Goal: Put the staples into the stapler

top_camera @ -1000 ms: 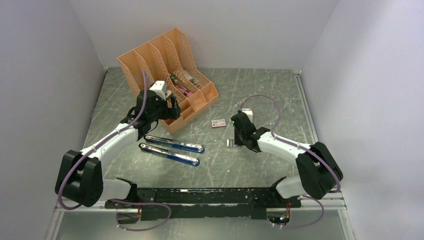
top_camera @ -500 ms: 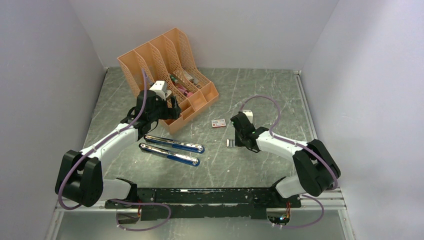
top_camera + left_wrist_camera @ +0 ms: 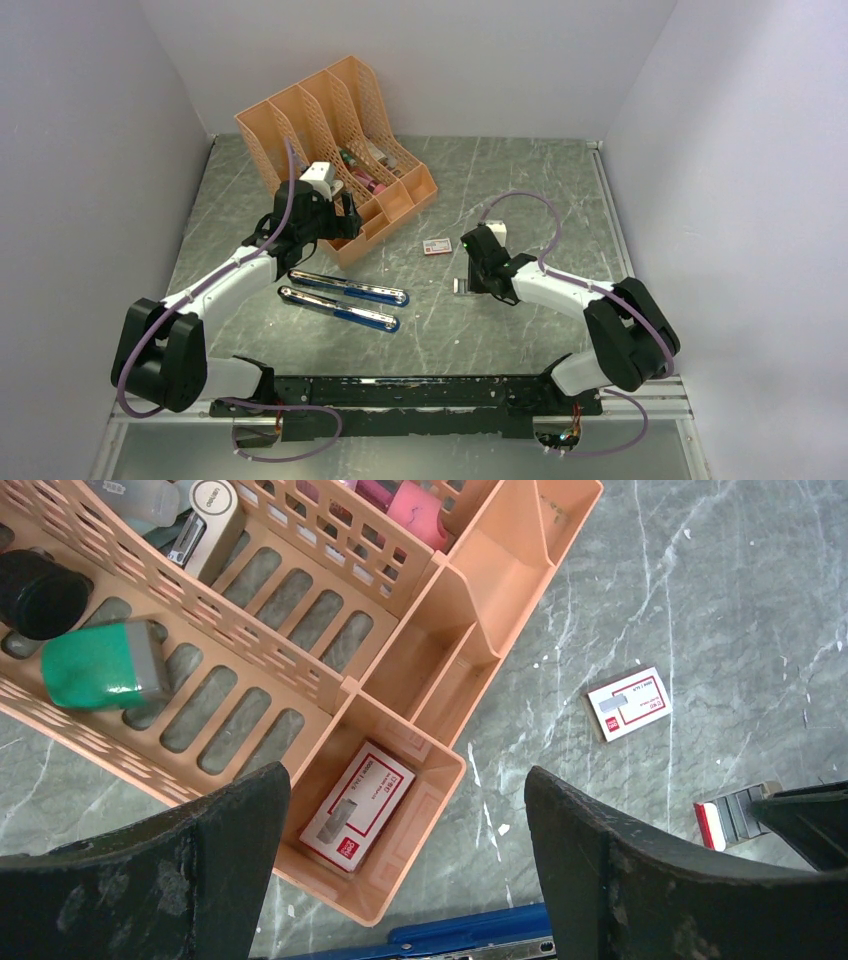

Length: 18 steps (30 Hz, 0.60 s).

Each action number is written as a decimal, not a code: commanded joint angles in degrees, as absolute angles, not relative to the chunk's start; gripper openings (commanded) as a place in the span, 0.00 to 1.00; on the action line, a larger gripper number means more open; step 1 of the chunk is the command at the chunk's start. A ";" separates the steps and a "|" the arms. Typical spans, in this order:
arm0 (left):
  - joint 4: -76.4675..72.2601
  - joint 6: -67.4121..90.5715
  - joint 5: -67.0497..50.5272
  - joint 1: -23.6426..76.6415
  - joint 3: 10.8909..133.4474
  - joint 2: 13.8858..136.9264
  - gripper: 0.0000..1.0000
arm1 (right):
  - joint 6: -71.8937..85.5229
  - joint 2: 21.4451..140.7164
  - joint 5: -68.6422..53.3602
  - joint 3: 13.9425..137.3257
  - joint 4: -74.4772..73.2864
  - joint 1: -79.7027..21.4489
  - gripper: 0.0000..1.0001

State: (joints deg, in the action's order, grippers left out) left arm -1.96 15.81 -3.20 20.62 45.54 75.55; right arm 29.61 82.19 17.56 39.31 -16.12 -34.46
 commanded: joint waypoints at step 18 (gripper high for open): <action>-4.13 15.21 -4.64 20.02 45.35 75.85 0.91 | 33.17 81.34 13.75 33.92 -14.58 -31.83 0.33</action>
State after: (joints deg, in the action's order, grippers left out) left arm -1.96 15.81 -3.25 20.60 45.54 75.70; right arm 32.16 81.14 14.74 36.80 -11.86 -32.49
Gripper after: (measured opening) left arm 0.908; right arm 0.331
